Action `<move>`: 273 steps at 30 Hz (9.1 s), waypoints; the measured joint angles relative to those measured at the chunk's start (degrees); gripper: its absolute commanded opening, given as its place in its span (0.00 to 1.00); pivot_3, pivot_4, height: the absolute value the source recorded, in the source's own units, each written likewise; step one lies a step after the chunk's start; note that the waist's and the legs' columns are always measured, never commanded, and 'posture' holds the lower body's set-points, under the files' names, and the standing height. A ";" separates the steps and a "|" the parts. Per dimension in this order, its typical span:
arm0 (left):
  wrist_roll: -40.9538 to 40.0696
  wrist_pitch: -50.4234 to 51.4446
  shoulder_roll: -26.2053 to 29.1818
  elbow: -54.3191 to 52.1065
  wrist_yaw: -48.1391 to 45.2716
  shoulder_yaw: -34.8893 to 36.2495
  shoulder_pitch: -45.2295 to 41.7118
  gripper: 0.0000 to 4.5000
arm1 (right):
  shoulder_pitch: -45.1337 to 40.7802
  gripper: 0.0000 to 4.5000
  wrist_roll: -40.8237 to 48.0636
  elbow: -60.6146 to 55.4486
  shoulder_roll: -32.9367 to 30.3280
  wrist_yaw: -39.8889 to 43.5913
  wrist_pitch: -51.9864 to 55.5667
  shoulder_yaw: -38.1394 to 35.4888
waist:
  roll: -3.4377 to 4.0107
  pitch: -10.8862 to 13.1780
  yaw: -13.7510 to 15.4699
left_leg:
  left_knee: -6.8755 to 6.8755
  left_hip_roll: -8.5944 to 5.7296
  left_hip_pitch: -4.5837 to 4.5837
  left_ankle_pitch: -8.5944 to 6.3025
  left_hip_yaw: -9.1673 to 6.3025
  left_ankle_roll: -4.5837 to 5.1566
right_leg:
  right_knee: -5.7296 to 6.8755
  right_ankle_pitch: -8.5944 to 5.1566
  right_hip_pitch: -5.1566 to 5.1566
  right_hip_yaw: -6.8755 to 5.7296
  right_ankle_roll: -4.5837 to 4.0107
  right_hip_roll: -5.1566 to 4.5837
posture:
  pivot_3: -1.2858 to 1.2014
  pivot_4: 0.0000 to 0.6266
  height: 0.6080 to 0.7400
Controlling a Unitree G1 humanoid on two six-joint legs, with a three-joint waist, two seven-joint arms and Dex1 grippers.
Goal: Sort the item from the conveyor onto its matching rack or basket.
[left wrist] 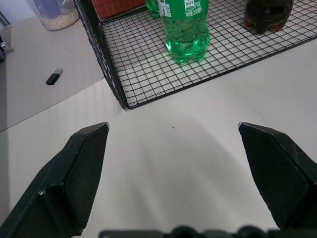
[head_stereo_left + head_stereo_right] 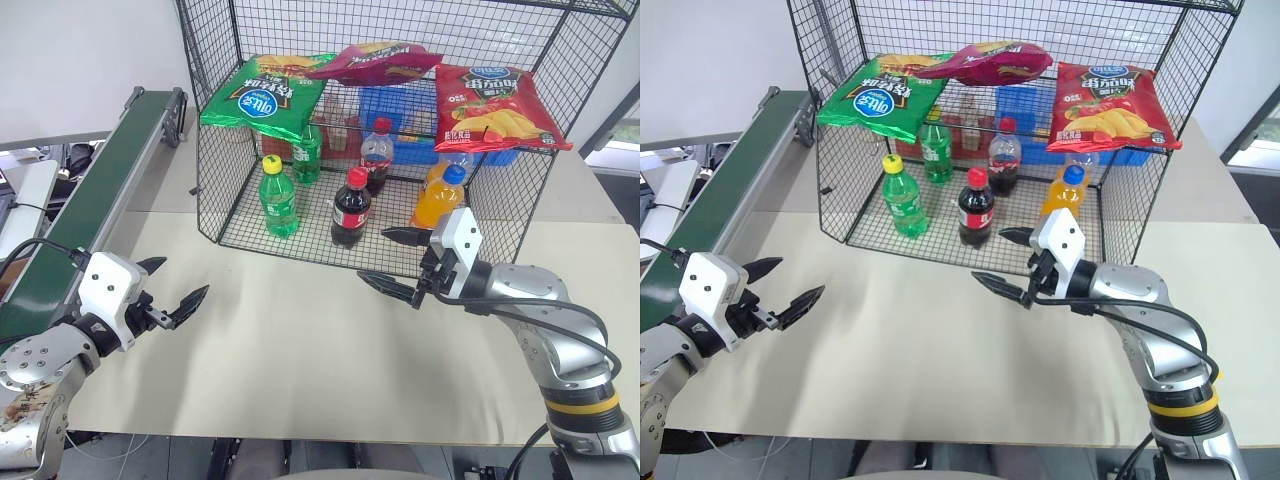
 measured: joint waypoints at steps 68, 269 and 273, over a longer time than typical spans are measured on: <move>-9.23 3.98 -2.72 -4.60 4.17 -3.60 0.36 0.99 | -2.15 1.00 -1.04 -1.18 2.39 -7.43 2.35 -0.12 | 0.01 0.01 -0.04 | 0.00 -0.02 0.02 0.00 0.02 0.00 | 0.02 0.00 0.00 0.00 0.00 0.05 | 0.52 0.24 1.00; -62.09 27.94 -6.29 15.88 40.55 -13.19 -56.18 0.99 | -30.36 1.00 3.57 0.49 3.00 -18.24 14.53 -2.10 | 0.06 0.12 1.34 | -0.21 -0.05 -0.59 0.80 -0.12 -1.24 | 0.16 0.01 -0.74 0.21 0.01 0.95 | 0.52 0.24 1.00; -49.56 24.83 4.08 13.01 24.01 -15.12 -54.81 0.99 | -30.41 1.00 1.41 0.94 0.17 -13.99 11.66 -0.06 | 0.09 0.13 1.58 | -0.36 -0.05 -0.51 0.78 -0.04 -1.21 | 0.14 0.01 -0.75 0.17 0.01 0.93 | 0.52 0.24 1.00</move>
